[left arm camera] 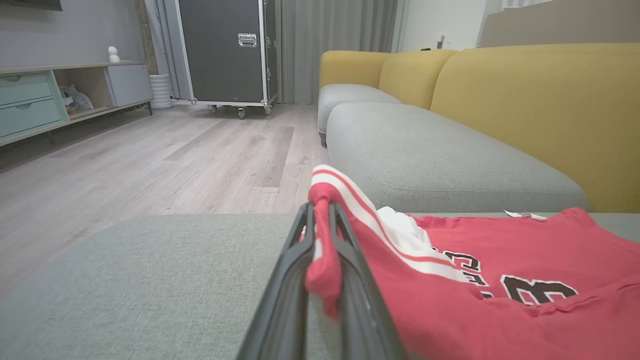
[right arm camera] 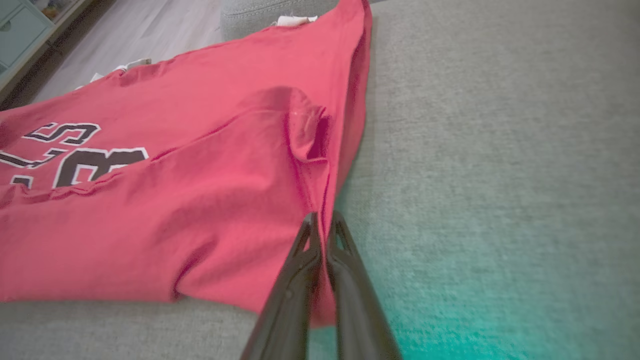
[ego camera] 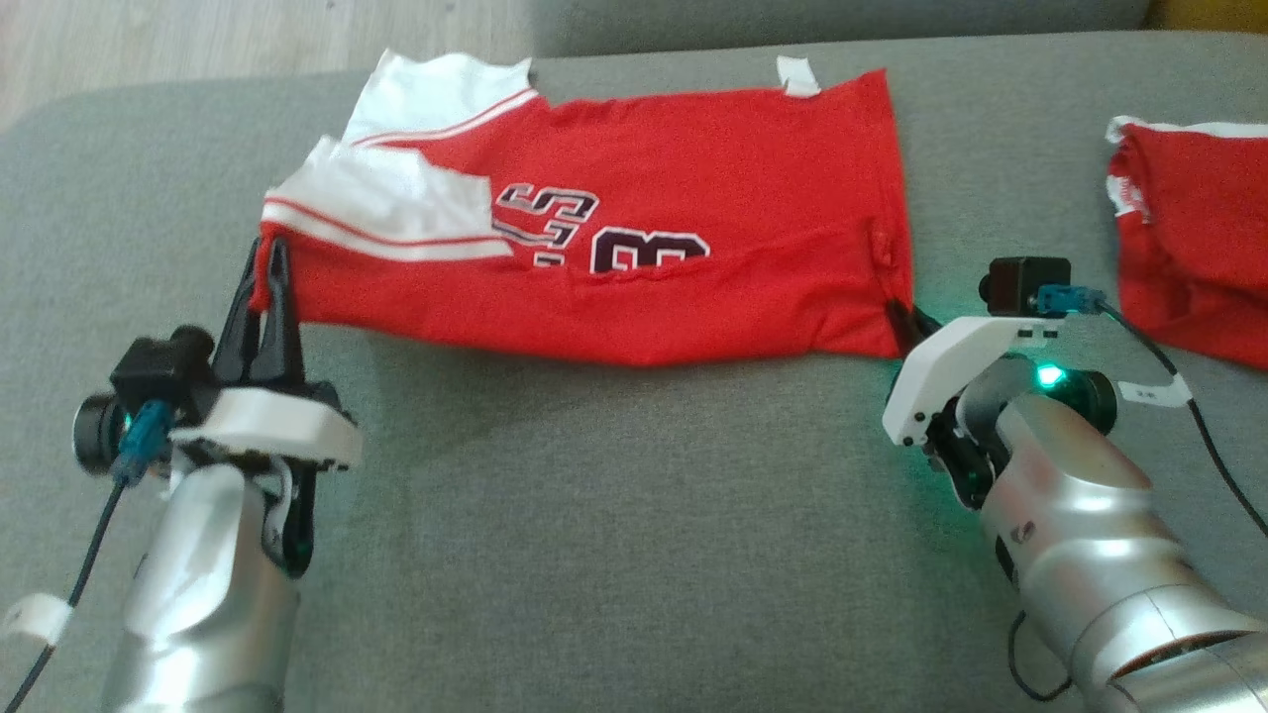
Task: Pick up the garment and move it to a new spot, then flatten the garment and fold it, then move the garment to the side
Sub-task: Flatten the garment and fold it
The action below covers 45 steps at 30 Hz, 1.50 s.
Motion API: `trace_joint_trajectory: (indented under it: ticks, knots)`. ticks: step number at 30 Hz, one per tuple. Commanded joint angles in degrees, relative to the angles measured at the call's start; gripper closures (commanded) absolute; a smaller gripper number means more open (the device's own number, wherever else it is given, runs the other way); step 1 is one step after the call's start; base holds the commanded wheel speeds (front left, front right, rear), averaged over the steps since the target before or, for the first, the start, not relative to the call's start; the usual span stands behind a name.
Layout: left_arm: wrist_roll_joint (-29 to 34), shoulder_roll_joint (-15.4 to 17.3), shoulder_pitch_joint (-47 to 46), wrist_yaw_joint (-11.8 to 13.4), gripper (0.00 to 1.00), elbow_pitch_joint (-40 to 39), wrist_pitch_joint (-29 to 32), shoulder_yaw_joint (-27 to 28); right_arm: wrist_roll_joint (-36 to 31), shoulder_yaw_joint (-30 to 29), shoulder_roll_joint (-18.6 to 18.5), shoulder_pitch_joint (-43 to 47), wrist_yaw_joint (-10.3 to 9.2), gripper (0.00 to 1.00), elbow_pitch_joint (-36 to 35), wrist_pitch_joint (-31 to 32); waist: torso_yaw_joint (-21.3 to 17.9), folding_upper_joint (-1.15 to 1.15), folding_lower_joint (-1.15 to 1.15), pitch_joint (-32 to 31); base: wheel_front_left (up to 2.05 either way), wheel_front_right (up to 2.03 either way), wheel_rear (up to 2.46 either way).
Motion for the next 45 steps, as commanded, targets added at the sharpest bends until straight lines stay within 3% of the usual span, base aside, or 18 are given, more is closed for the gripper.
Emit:
trace_joint_trajectory:
  ticks: [1, 9, 18, 26, 33, 34, 35, 36, 37, 41, 45]
  knots:
    - [0.37, 2.55, -0.04, 0.75, 1.00, -0.67, -0.54, 2.35, -0.98, 1.12, 0.77, -1.60, -0.05, 1.00, -0.41, -1.14, -1.09, 0.00, 0.00, -1.36, 0.00, 0.00, 0.00]
    - [0.77, 4.00, 3.75, 1.62, 1.00, 1.55, -0.54, 3.21, -2.35, 1.55, 0.53, -0.16, -0.05, 1.00, 0.55, -0.64, -3.45, 0.00, 0.00, -5.56, 0.00, 0.00, 0.00]
    - [-0.18, 4.34, 11.04, -0.16, 1.00, 3.33, 2.31, 1.36, 1.03, 3.72, -0.54, 5.49, -0.05, 1.00, -2.80, 3.04, -5.43, 0.00, 0.00, -11.26, 0.00, 0.00, 0.00]
    - [-1.77, 5.17, 19.59, -1.33, 1.00, -2.33, 10.47, -0.71, 4.25, 4.95, -2.92, 11.98, -0.05, 1.00, -8.91, 7.10, -6.65, 0.00, 0.00, -13.80, 0.00, 0.00, 0.00]
    - [-2.34, 5.29, 24.19, 0.89, 1.00, -9.56, 15.83, -0.86, 5.38, 2.98, -3.78, 17.09, -0.05, 1.00, -14.64, 7.41, -7.10, 0.00, 0.00, -13.74, 0.00, 0.00, 0.00]
    - [-2.26, 5.33, 24.53, 1.42, 1.00, -10.32, 16.24, -0.81, 5.23, 2.54, -3.74, 17.60, -0.05, 0.42, -15.64, 6.65, -7.16, 0.00, 0.00, -13.58, 0.00, 0.00, 0.00]
    - [-2.22, 5.33, 24.81, 1.97, 0.82, -11.04, 16.47, -0.70, 5.24, 1.98, -3.59, 18.13, -0.05, 0.00, -16.62, 5.94, -7.21, 0.00, 0.00, -13.40, 0.00, 0.00, 0.00]
    - [-2.18, 5.31, 25.04, 2.49, 0.17, -11.76, 16.51, -0.56, 5.25, 1.40, -3.40, 18.62, -0.05, 0.00, -17.67, 5.10, -7.27, 0.00, 0.00, -13.20, 0.00, 0.00, 0.00]
    - [-2.18, 5.24, 25.19, 2.93, 0.00, -12.51, 16.27, -0.41, 4.96, 1.17, -3.26, 19.04, -0.05, 0.00, -18.95, 4.10, -7.34, 0.00, 0.00, -12.93, 0.00, 0.00, 0.00]
    - [-2.70, 4.47, 24.69, 4.66, 0.00, -15.58, 13.13, 0.88, 3.69, 0.12, -2.82, 20.65, -0.05, 0.00, -25.08, -2.00, -7.42, 0.00, 0.00, -11.68, 0.00, 0.00, 0.00]
    - [-3.70, 3.00, 23.27, 5.46, 0.00, -18.78, 5.49, 2.65, 1.84, -0.90, -2.32, 22.62, -0.05, 0.00, -31.28, -9.11, -7.43, 0.00, 0.00, -10.41, 0.00, 0.00, 0.00]
